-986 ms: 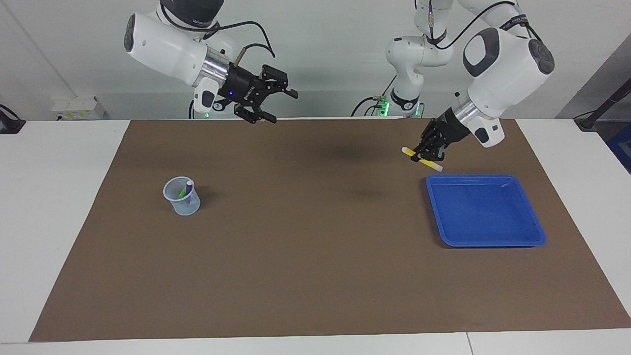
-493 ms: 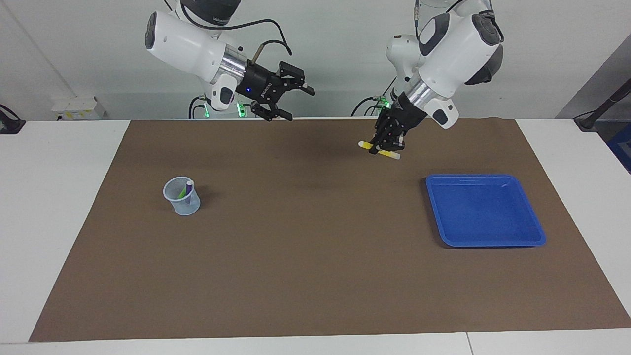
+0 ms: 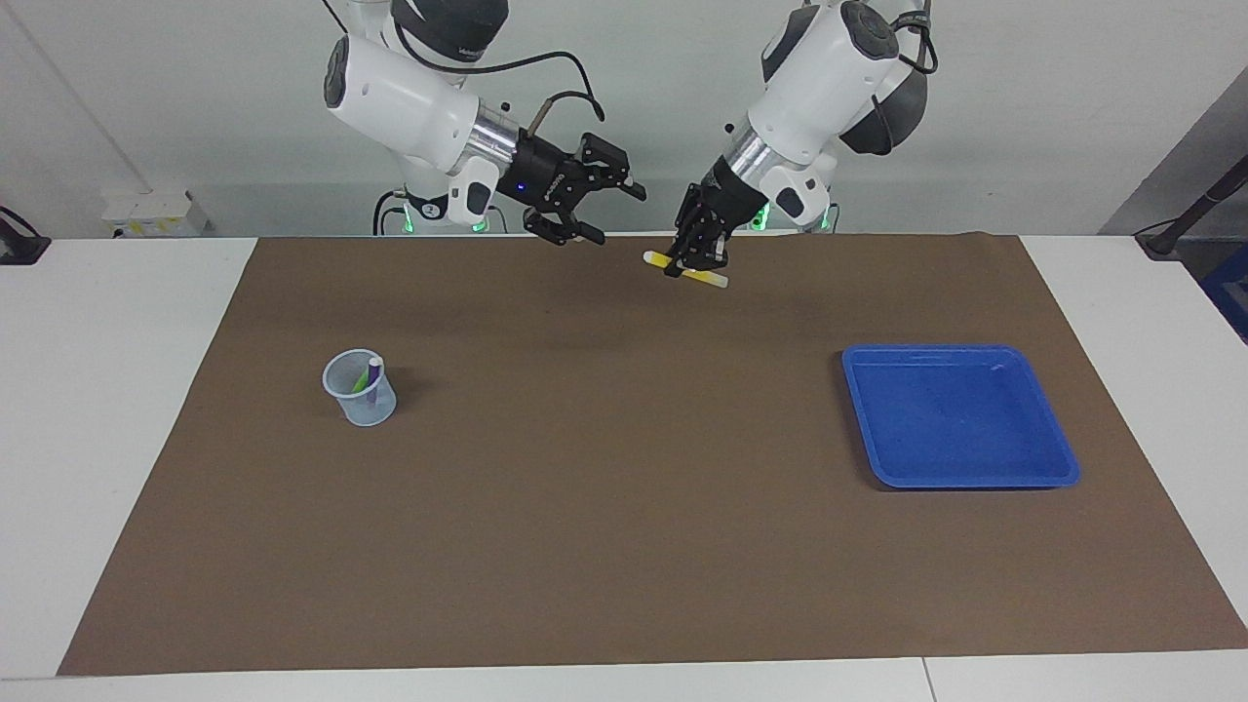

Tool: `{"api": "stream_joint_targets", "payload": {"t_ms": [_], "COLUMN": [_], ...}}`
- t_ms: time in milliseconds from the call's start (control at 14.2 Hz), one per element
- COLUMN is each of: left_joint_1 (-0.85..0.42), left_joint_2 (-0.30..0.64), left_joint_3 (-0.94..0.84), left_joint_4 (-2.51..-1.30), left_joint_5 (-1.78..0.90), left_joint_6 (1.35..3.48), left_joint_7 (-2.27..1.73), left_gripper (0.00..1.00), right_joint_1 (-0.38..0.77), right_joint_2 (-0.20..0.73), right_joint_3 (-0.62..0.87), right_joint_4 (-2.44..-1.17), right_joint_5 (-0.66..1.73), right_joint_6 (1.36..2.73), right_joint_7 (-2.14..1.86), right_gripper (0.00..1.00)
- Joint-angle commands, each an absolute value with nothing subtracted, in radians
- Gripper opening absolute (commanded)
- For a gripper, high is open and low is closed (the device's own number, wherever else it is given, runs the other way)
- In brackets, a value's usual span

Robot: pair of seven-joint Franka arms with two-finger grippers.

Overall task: Transfer and insert pens with both arms
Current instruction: 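Bring the yellow pen toward the right gripper with the left gripper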

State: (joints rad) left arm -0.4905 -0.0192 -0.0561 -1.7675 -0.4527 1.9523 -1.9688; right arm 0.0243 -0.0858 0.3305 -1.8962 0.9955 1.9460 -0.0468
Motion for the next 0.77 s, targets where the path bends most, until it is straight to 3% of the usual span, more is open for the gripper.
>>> {"api": "stream_joint_targets", "payload": {"t_ms": [0, 563, 704], "left_joint_1": [-0.535, -0.575, -0.577], "left_joint_2": [-0.067, -0.095, -0.100], "left_joint_3": [-0.041, -0.043, -0.041], "left_joint_4": [-1.812, -1.828, -1.832], "left_joint_5": [-0.466, -0.466, -0.466], "left_joint_6": [1.962, 1.959, 1.963], "left_joint_7": [-1.982, -1.983, -1.983], "left_gripper": [0.00, 0.00, 0.00], "right_joint_1": [0.021, 0.021, 0.021], "right_joint_2": [-0.074, -0.071, -0.072], "right_joint_3": [0.336, 0.336, 0.336], "right_joint_4": [-1.901, -1.901, -1.901], "right_joint_5": [0.973, 0.956, 0.954], "right_joint_6": [1.962, 1.962, 1.962], "right_joint_7": [-0.035, -0.034, -0.034], "right_gripper": [0.87, 0.57, 0.56]}}
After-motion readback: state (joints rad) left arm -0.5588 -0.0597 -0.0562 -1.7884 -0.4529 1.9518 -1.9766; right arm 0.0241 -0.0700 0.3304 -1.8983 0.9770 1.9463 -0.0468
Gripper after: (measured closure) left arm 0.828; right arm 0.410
